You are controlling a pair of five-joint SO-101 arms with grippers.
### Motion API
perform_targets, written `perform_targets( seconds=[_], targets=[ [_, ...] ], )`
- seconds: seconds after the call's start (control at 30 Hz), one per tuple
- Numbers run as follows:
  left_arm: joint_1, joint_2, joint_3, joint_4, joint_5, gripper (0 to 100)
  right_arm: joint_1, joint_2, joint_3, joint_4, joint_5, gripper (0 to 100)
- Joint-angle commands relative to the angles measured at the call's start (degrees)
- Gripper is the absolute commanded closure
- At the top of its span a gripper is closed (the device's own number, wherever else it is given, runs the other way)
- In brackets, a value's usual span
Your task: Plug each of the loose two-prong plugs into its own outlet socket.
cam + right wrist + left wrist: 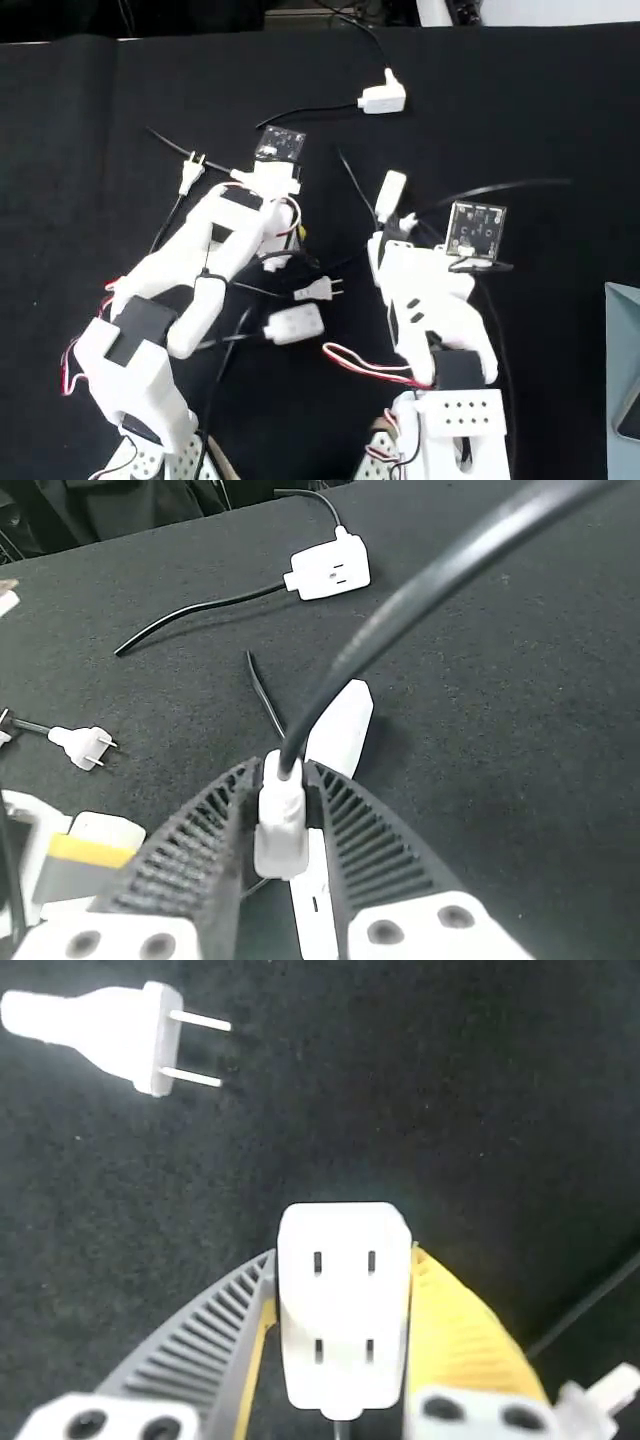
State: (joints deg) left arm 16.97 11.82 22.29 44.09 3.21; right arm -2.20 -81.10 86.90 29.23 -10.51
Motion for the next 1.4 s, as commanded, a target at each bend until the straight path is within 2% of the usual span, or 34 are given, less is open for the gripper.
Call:
perform_targets(
  seconds=[0.0,0.13,0.3,0.37,0.53,0.8,0.93,1.13,1.23,1.37],
  targets=[
    [0.31,-3.69,-0.31,2.99,-6.07,87,0.70,-0.75,-0.22,-1.23,-0.18,98.6],
    [0.13,-8.35,2.15,6.33,-14.59,90,0.70,-0.75,-0.22,-1.14,-0.18,98.6],
    [-0.75,-12.22,6.64,7.21,-31.82,89,0.53,-0.75,-0.22,-1.14,-0.18,98.5],
    [-1.19,-12.57,7.34,6.95,-33.41,84,0.53,-0.75,-0.22,-1.14,-0.18,98.5],
    [-4.09,-13.27,7.34,6.95,-29.01,71,0.53,-0.57,-0.22,-1.14,-0.18,98.5],
    [-8.22,-17.23,6.37,9.49,-28.40,71,0.44,-0.31,-0.22,-1.14,1.85,98.5],
    [-9.63,-27.08,8.13,14.24,-23.38,75,-1.67,-0.31,-0.40,-1.14,6.07,98.5],
    [-14.20,-42.37,16.75,14.51,-14.86,75,-6.77,-0.22,-2.68,2.37,9.58,98.6],
    [-16.13,-47.82,22.29,10.64,-10.81,75,-9.76,-0.22,-6.73,7.56,9.58,98.6],
    [-17.45,-53.19,30.90,1.23,-5.89,75,-17.58,-0.22,-10.59,13.19,9.93,98.6]
  ],
)
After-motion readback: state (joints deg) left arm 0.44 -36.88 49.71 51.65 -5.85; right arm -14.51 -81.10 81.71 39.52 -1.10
